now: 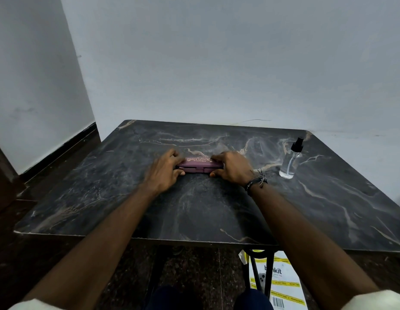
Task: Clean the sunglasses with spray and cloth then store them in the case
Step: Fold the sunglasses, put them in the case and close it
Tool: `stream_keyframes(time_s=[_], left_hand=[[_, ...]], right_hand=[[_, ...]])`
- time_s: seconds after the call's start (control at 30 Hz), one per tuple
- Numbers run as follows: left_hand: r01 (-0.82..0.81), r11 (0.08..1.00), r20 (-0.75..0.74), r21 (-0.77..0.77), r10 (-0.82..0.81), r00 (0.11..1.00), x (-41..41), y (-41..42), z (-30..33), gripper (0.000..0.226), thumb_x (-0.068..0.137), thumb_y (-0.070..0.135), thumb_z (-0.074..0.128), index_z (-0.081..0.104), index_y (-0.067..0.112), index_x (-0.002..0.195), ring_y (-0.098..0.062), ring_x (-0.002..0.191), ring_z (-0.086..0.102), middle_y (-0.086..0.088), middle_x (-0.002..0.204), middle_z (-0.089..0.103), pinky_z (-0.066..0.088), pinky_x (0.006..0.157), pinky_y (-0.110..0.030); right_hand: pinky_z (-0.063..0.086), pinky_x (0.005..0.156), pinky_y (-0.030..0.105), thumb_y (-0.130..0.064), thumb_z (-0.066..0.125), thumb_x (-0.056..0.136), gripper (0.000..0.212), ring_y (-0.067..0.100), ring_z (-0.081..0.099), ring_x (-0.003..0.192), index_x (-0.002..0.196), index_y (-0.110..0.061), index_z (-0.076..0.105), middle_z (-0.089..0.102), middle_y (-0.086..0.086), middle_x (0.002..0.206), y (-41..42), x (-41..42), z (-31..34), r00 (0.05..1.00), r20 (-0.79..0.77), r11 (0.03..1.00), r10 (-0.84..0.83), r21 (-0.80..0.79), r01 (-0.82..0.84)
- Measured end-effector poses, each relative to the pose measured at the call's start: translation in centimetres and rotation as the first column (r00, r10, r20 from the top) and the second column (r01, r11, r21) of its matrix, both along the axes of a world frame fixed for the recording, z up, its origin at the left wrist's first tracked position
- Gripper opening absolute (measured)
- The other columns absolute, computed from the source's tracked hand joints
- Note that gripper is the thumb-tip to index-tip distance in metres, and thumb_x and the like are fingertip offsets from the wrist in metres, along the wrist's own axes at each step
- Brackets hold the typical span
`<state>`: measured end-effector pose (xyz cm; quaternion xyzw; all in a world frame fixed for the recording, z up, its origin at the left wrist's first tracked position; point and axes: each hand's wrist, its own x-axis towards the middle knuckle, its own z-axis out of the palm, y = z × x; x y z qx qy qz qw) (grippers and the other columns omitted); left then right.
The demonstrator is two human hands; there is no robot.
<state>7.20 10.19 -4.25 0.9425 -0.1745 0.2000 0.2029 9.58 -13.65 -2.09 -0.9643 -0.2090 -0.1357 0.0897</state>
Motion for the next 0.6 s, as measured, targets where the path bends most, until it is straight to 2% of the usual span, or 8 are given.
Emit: stream_keyframes(time_s=[0.17, 0.4, 0.6], left_hand=[[0.002, 1.0, 0.033, 0.016, -0.003, 0.999, 0.2, -0.1, -0.3, 0.04, 0.082, 0.017, 0.072, 0.066, 0.012, 0.122, -0.025, 0.112, 0.06, -0.003, 0.127, 0.063, 0.049, 0.096, -0.037], [-0.014, 1.0, 0.087, 0.015, 0.013, 0.996, 0.3, -0.4, -1.0, 0.029, 0.083, 0.013, 0.069, 0.071, 0.01, 0.111, -0.023, 0.102, 0.065, -0.001, 0.118, 0.067, 0.05, 0.086, -0.033], [-0.001, 0.999, 0.095, 0.034, -0.002, 0.995, 0.1, -0.3, -1.2, 0.03, 0.083, 0.013, 0.069, 0.07, 0.011, 0.113, -0.022, 0.1, 0.065, 0.0, 0.119, 0.066, 0.052, 0.085, -0.034]], right_hand=[[0.05, 0.095, 0.035, -0.049, 0.071, 0.081, 0.061, 0.023, 0.062, 0.113, 0.133, -0.021, 0.059, 0.065, 0.004, 0.129, 0.0, 0.1, -0.3, 1.0, 0.004, 1.0, 0.007, 0.001, -0.007], [0.055, 0.077, 0.04, -0.049, 0.06, 0.087, 0.044, 0.026, 0.064, 0.09, 0.117, -0.017, 0.064, 0.07, 0.006, 0.104, 0.3, 0.1, -0.8, 1.0, 0.015, 0.993, 0.013, -0.113, -0.012], [0.053, 0.081, 0.04, -0.046, 0.058, 0.09, 0.044, 0.028, 0.061, 0.096, 0.121, -0.016, 0.061, 0.067, 0.007, 0.11, 0.2, -0.2, -1.1, 0.999, 0.015, 0.995, 0.028, -0.1, -0.027]])
